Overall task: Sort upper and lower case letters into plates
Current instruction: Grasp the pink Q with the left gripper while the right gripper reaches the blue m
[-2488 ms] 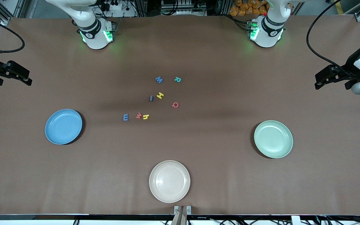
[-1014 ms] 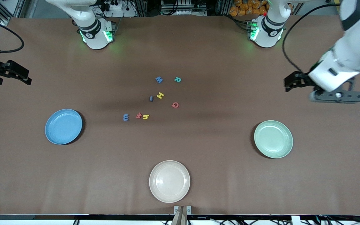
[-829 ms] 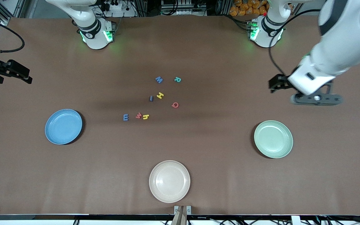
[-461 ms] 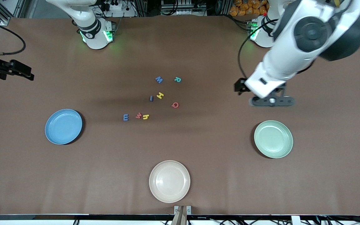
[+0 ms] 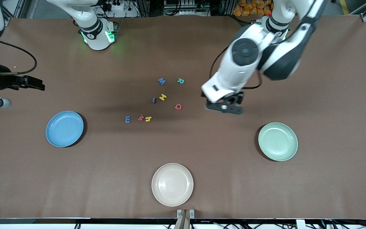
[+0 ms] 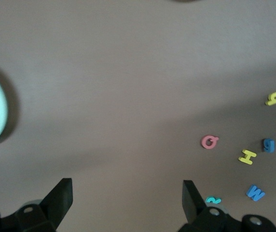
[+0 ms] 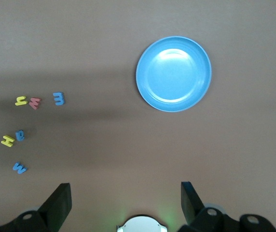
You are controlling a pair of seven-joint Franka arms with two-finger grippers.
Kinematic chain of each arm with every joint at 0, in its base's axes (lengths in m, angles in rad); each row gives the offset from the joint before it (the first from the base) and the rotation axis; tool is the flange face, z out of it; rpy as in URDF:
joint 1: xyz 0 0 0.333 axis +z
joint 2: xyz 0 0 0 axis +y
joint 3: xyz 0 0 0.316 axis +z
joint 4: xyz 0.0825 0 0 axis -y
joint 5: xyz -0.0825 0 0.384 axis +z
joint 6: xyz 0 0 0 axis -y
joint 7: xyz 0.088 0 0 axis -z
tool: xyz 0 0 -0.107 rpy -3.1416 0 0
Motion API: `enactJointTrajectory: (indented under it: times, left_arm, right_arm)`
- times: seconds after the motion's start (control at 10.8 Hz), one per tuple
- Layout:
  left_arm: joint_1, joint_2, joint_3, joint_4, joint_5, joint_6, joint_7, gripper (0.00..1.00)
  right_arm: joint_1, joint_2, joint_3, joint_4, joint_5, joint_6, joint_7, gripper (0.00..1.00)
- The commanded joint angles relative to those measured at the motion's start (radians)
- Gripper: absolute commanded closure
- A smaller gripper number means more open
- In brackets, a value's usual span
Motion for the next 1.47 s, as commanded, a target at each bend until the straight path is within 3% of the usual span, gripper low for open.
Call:
enactJointTrajectory:
  times: [0.0,0.18,0.37,0.65,0.92,1.38]
  left_arm:
    - [-0.098,0.104,0.015,0.03,0.064,0.071,-0.079,0.0]
    - [-0.146,0.156,0.035,0.03,0.073,0.153,-0.125,0.0]
    - [-0.175,0.212,0.036,0.03,0.08,0.219,-0.146,0.0]
    - [-0.235,0.285,0.036,0.03,0.185,0.291,-0.241,0.03]
    - [-0.28,0.334,0.062,0.03,0.201,0.339,-0.278,0.11]
    - [-0.336,0.419,0.108,0.036,0.204,0.438,-0.285,0.17]
  right_arm:
    - [0.053,0.066,0.005,-0.019,0.011,0.118,0.011,0.0]
    - [0.085,0.068,0.005,-0.116,0.011,0.229,0.013,0.0]
    - [0.123,0.068,0.005,-0.16,0.01,0.246,0.013,0.0]
    - [0.189,0.057,0.005,-0.282,-0.004,0.38,0.03,0.0]
    - [0.254,0.061,0.005,-0.37,-0.004,0.511,0.144,0.0]
    - [0.268,0.08,0.007,-0.49,-0.003,0.678,0.168,0.0]
